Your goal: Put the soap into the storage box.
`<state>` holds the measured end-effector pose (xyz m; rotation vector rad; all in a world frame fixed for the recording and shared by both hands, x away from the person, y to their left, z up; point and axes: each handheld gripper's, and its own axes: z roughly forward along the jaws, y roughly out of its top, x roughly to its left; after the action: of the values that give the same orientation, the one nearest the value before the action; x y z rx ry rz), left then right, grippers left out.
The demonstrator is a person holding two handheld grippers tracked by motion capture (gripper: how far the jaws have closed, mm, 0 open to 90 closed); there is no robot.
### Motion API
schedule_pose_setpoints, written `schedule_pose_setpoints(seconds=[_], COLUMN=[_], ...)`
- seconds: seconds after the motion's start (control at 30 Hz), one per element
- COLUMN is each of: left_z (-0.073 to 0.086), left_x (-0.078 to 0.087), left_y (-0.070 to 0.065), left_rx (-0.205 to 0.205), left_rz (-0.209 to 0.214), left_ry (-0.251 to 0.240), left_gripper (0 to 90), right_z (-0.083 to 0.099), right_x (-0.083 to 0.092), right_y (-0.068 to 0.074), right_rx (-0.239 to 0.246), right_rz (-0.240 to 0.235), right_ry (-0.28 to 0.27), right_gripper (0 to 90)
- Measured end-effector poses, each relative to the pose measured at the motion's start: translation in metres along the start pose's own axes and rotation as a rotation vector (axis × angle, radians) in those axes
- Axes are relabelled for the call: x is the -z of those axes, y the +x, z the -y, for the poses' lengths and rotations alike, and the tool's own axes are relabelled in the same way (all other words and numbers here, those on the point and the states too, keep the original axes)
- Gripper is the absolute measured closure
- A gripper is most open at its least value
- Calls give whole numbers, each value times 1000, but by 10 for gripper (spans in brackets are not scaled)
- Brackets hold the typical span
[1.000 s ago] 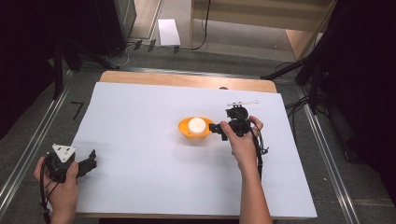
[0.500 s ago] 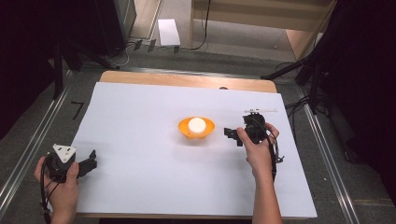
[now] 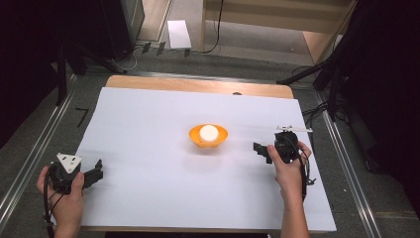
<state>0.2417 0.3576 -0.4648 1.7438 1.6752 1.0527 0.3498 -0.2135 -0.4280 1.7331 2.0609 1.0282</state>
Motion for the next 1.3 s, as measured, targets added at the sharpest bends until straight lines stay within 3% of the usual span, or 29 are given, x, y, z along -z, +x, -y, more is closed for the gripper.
schedule_pose_setpoints(seconds=[0.83,0.97,1.3], left_z=[0,0,0], left_x=[0,0,1], left_y=[-2,-1,0], left_rx=[-14,-8,-5], left_rz=[-9,-9,-4], left_ry=[-2,-1,-6], left_gripper=[139,136,136], right_z=[68,79,113], right_x=[42,52,72], right_y=[-83,-97,-121], right_rx=[-78,-109,-127], right_rz=[54,56,92], right_ry=[-96,-118,-180], right_gripper=[125,125,130])
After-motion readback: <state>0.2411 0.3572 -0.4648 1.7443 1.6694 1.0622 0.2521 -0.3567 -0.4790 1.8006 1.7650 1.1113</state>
